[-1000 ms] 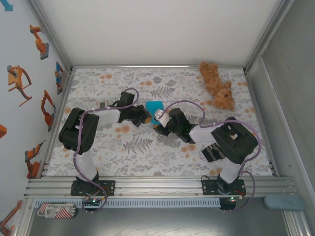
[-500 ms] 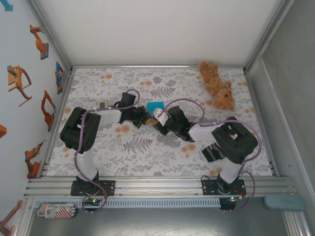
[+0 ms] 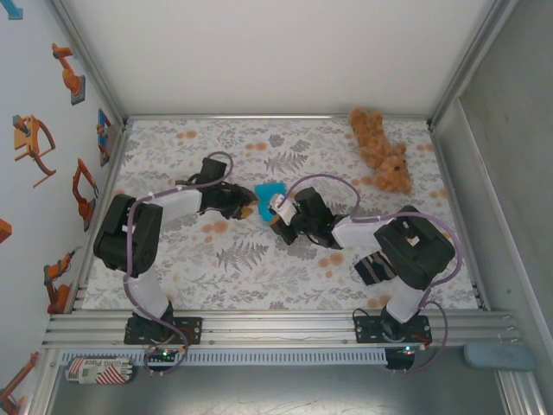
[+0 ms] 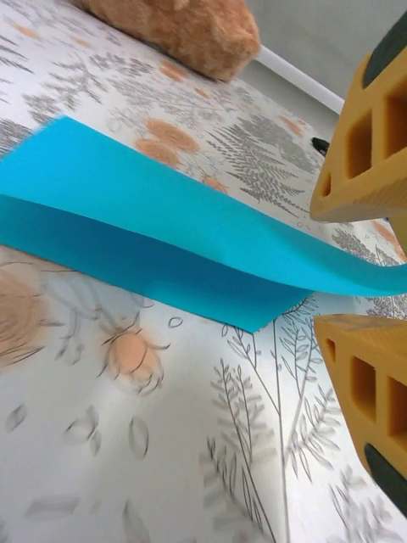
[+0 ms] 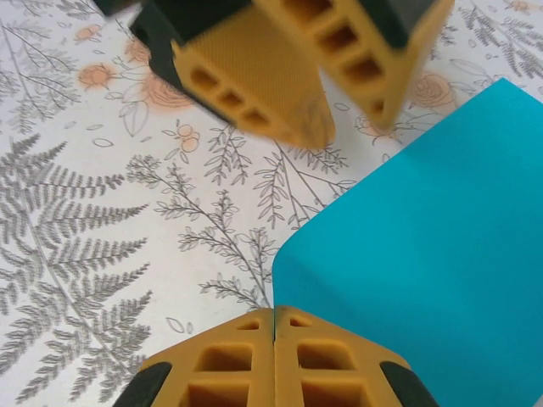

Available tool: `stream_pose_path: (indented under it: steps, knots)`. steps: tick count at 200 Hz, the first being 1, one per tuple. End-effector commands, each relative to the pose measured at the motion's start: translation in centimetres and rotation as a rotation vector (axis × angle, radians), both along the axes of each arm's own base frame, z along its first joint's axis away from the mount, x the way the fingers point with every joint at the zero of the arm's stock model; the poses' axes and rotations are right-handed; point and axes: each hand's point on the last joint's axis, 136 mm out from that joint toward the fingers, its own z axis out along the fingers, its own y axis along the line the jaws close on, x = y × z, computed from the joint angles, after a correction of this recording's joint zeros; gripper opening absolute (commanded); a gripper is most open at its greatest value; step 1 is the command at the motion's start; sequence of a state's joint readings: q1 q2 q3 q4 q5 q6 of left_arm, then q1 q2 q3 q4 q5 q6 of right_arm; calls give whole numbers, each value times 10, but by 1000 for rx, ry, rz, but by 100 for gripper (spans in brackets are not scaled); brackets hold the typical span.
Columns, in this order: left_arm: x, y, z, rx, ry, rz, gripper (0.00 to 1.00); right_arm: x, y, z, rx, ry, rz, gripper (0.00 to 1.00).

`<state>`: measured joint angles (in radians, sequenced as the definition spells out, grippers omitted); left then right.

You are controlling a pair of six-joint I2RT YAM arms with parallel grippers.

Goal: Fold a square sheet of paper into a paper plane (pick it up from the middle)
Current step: Third fold the triangle at the center of the table.

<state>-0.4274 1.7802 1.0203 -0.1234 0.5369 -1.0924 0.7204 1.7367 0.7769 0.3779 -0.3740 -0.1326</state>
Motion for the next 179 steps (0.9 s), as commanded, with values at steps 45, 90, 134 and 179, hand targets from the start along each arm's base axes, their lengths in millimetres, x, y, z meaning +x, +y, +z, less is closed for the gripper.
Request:
stream_pose_path:
  steps: [45,90,134,179]
  knots:
    - [25,-28,26,47,-147,-118,35,-13,9,20,126,198,-13,0]
    - [34,-45,-15,96,-86,-160,25,-19,6,10,113,270,-40,0]
    - [30,-45,-35,174,-54,-203,17,-15,3,4,98,284,-73,0]
    - [19,-33,-59,261,7,-236,12,-1,-5,6,112,280,-145,0]
